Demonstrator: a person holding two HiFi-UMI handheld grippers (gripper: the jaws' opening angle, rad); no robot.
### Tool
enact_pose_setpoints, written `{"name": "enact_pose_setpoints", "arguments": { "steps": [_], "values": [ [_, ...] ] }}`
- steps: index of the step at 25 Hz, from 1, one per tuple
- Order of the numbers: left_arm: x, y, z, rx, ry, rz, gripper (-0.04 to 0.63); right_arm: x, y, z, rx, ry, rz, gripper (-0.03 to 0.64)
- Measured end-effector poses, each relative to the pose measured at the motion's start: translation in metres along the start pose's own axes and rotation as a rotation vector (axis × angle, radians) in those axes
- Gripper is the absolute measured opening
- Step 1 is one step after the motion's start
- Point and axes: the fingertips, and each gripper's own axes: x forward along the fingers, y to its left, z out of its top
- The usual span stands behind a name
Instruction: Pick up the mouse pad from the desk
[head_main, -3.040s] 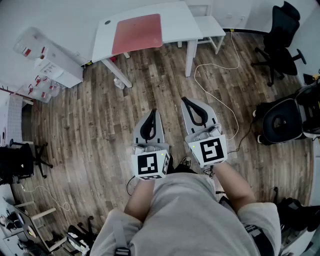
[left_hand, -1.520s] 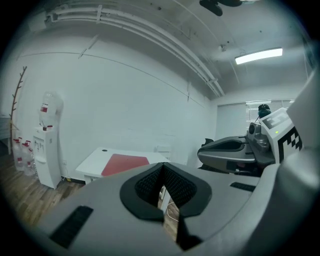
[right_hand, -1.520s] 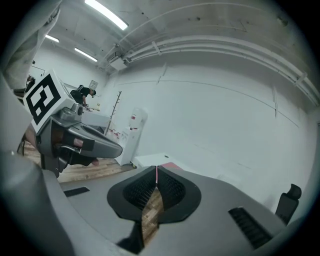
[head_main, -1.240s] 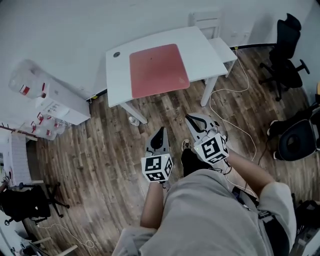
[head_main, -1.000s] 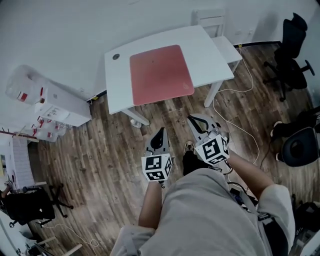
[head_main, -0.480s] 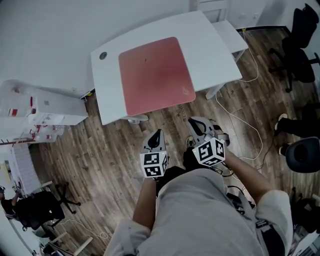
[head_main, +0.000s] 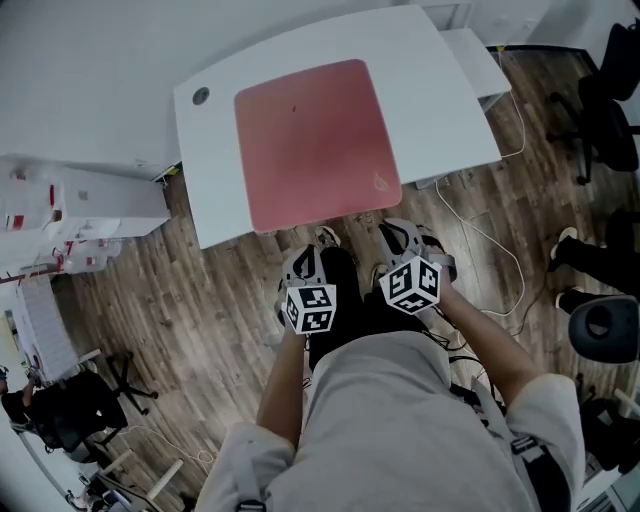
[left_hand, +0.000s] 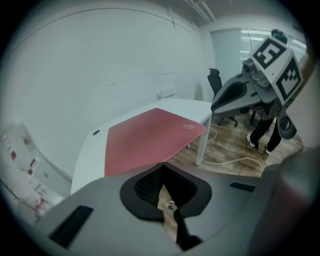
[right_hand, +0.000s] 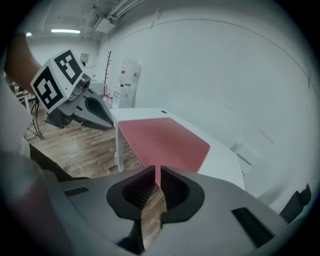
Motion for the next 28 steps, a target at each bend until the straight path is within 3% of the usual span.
{"name": "enact_pose_setpoints", "arguments": {
  "steps": [4, 8, 12, 18, 23, 28],
  "values": [
    [0.025, 0.008, -0.019, 0.208, 0.094, 0.032, 0.012, 0.023, 0.003, -0.015, -0.145, 0.067, -0.015, 0.048],
    [0.039, 0.020, -0.025, 0.365, 0.131, 0.049, 0.017, 0.040, 0.008, -0.025, -0.178, 0.099, -0.009, 0.092],
    [0.049, 0.031, -0.032, 0.437, 0.184, 0.079, 0.107, 0.061, 0.009, -0.035, -0.262, 0.129, -0.021, 0.142],
    [0.068, 0.045, -0.050, 0.594, 0.202, 0.135, 0.110, 0.083, 0.016, -0.045, -0.379, 0.152, -0.030, 0.158],
    [0.079, 0.053, -0.046, 0.719, 0.194, 0.175, 0.158, 0.101, 0.020, -0.051, -0.469, 0.185, -0.054, 0.180],
    [0.087, 0.052, -0.054, 0.788, 0.205, 0.172, 0.175, 0.112, 0.020, -0.054, -0.495, 0.211, -0.072, 0.189]
  ]
}}
